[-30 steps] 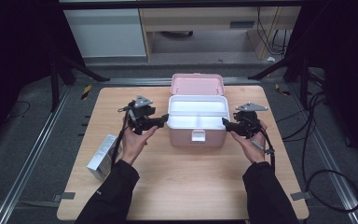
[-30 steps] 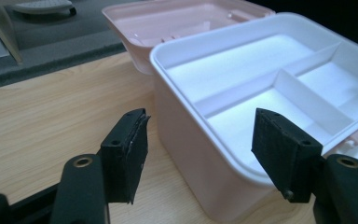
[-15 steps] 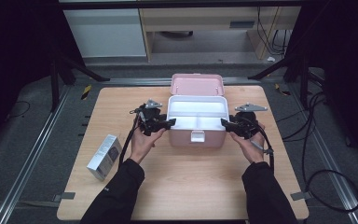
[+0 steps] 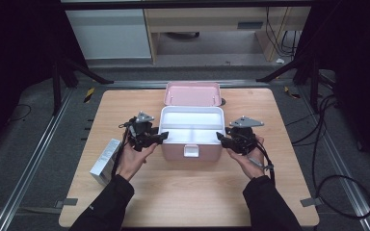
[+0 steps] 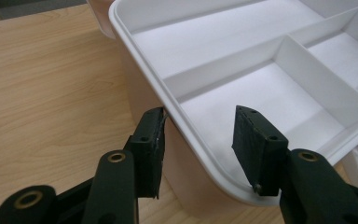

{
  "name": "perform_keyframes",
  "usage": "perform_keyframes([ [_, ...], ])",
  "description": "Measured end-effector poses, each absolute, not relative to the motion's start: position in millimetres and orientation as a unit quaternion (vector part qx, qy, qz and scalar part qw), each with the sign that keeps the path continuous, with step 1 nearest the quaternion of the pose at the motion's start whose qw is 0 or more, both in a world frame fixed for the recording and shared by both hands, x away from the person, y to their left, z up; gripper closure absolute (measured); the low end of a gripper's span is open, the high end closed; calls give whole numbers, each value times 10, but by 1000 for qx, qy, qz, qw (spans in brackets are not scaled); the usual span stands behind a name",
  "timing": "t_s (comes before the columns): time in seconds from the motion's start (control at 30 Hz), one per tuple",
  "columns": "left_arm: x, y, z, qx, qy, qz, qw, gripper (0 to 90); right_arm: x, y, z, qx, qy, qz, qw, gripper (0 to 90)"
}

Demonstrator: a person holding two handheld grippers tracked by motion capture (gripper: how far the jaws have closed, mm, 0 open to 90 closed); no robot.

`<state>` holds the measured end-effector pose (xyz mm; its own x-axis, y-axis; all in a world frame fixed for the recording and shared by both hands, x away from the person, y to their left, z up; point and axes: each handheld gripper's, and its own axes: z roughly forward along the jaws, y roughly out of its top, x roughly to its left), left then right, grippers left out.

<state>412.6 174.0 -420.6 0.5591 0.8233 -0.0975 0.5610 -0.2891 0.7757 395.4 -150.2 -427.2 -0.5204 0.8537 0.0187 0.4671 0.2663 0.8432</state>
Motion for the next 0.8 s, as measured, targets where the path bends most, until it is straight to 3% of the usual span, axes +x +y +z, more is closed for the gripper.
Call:
perform_keyframes([
  [0.33, 4004, 1754, -4222, 788, 435, 176, 398, 515, 3824, -1467, -4278, 434, 760, 430, 222, 598],
  [0.43, 4020, 1762, -4222, 792, 430, 167, 400, 474, 3828, -1471, -4278, 433, 760, 431, 222, 590],
  [0.5, 4009, 1818, -4177, 794, 419, 162, 409, 454, 3836, -1480, -4257, 413, 769, 435, 222, 479],
  [0.8, 4013, 1980, -3985, 805, 374, 167, 430, 383, 3857, -1623, -4095, 384, 759, 483, 208, 325],
])
